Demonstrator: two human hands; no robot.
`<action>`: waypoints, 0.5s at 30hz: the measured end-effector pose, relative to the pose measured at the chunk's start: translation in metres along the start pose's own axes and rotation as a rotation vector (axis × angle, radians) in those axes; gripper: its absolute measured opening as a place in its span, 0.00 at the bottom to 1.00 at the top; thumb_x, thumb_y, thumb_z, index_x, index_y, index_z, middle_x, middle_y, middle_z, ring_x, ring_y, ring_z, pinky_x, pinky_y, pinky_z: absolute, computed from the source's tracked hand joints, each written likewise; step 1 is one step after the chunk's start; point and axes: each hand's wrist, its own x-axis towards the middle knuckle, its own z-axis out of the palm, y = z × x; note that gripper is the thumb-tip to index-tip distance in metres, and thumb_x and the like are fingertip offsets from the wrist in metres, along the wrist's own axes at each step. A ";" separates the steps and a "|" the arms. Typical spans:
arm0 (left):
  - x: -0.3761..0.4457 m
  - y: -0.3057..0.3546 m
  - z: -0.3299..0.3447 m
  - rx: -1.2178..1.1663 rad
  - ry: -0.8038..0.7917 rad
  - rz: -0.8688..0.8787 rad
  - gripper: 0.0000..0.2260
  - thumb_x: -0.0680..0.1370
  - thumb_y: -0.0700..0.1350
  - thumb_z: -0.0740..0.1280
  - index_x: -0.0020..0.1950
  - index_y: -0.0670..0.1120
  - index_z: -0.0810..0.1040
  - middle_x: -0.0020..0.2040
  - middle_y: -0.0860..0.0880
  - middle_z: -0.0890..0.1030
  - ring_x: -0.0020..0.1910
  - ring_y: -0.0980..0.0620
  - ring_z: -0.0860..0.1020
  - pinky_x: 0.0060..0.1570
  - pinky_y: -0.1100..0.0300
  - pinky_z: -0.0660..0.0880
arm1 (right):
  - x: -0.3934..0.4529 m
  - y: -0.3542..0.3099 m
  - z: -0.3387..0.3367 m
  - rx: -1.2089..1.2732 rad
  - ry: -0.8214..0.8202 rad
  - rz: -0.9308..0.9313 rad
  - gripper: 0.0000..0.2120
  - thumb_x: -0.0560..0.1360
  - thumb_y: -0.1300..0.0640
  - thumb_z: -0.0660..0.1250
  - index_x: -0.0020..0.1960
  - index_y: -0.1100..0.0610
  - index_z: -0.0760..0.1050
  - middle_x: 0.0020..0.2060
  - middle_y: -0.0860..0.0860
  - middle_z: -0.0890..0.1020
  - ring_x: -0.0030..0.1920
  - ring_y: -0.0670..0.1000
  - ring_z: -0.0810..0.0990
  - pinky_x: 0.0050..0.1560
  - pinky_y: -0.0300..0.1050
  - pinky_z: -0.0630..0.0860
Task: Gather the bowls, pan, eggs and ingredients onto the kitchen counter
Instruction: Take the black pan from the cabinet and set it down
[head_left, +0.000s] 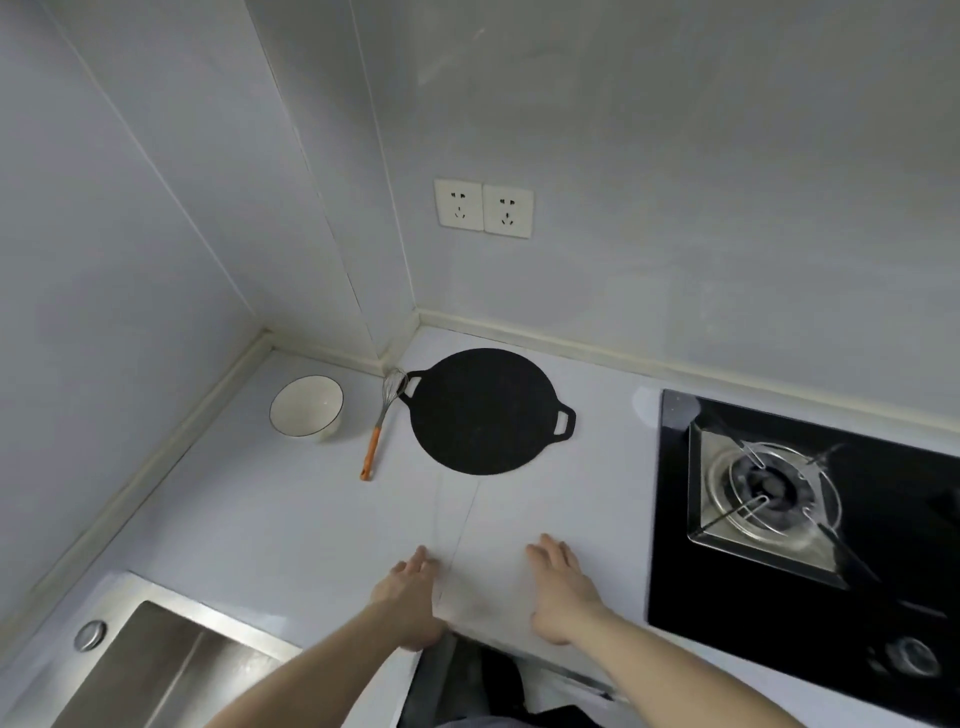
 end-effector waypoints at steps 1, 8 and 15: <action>-0.005 0.000 0.007 0.017 -0.002 0.009 0.39 0.74 0.47 0.65 0.82 0.49 0.49 0.83 0.52 0.44 0.79 0.47 0.56 0.72 0.53 0.68 | -0.008 0.002 0.003 0.018 -0.014 0.008 0.45 0.75 0.64 0.63 0.83 0.52 0.41 0.81 0.49 0.37 0.81 0.54 0.38 0.80 0.49 0.53; -0.038 0.018 0.044 -0.064 0.076 0.046 0.39 0.72 0.46 0.64 0.81 0.47 0.52 0.82 0.51 0.46 0.79 0.45 0.52 0.73 0.53 0.66 | -0.067 0.022 0.047 0.205 -0.015 0.088 0.42 0.75 0.56 0.66 0.83 0.54 0.49 0.82 0.48 0.45 0.81 0.50 0.47 0.79 0.43 0.52; -0.057 0.042 0.058 -0.120 0.053 0.169 0.35 0.71 0.53 0.65 0.79 0.52 0.63 0.81 0.53 0.60 0.79 0.51 0.59 0.76 0.60 0.59 | -0.131 0.062 0.061 0.350 0.009 0.190 0.35 0.74 0.54 0.67 0.79 0.55 0.62 0.78 0.52 0.61 0.77 0.52 0.64 0.75 0.41 0.61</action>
